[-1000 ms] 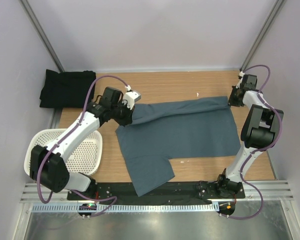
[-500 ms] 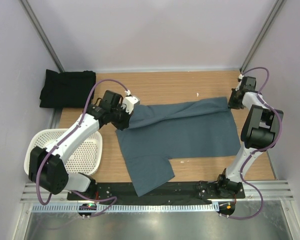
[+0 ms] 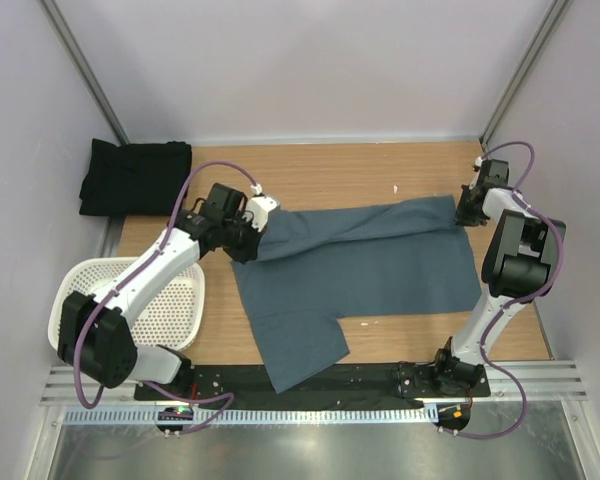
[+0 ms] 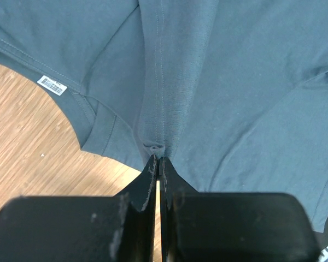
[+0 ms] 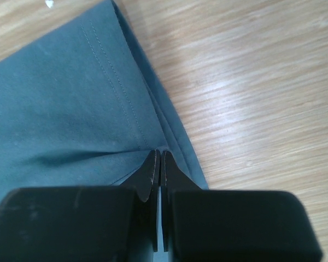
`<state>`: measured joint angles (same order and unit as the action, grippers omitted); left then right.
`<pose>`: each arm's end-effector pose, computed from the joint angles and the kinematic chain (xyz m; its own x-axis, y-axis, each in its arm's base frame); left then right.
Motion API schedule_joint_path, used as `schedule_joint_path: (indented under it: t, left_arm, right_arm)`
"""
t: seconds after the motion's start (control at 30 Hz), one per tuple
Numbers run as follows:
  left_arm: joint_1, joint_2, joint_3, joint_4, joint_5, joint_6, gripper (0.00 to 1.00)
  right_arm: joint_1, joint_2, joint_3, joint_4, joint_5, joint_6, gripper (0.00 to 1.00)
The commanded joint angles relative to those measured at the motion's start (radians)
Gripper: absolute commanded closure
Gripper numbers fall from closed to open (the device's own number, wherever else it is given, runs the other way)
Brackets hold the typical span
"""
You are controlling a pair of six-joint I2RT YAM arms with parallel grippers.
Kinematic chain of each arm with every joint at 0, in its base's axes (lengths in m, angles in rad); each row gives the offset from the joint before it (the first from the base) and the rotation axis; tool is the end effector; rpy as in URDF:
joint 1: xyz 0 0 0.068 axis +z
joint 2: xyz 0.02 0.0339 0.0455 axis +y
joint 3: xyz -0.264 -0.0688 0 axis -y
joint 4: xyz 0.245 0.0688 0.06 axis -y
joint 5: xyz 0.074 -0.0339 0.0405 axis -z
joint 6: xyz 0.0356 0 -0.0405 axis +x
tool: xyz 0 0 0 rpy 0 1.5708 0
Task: Fold and stack the t-shirts
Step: Fold the tshirt
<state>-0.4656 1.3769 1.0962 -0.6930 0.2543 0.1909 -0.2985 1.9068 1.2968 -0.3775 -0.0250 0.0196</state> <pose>0.2481 -0.1347 0.2726 -0.6191 0.5166 -0.5915 0.6909 0.7163 -0.0976 0.3850 -0.1175 0.1801 -0.7921 0.2642 -0.5503 0.2964 0.9545 0.0317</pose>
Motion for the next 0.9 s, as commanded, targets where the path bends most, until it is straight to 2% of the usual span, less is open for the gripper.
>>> schedule_joint_path:
  t: [0.0,0.47,0.87]
  left_arm:
    - [-0.011,0.010,-0.007,-0.017,0.022,0.007,1.00]
    - [-0.050,0.037,-0.007,-0.026,-0.001,0.022,1.00]
    - [-0.047,0.034,0.017,-0.014,-0.033,0.016,1.00]
  right_arm:
    - [-0.007,-0.055,-0.008,0.014,0.060,-0.017,0.99]
    - [-0.007,-0.049,0.001,-0.008,0.089,-0.017,0.99]
    - [-0.007,-0.181,-0.017,-0.032,0.049,-0.040,0.99]
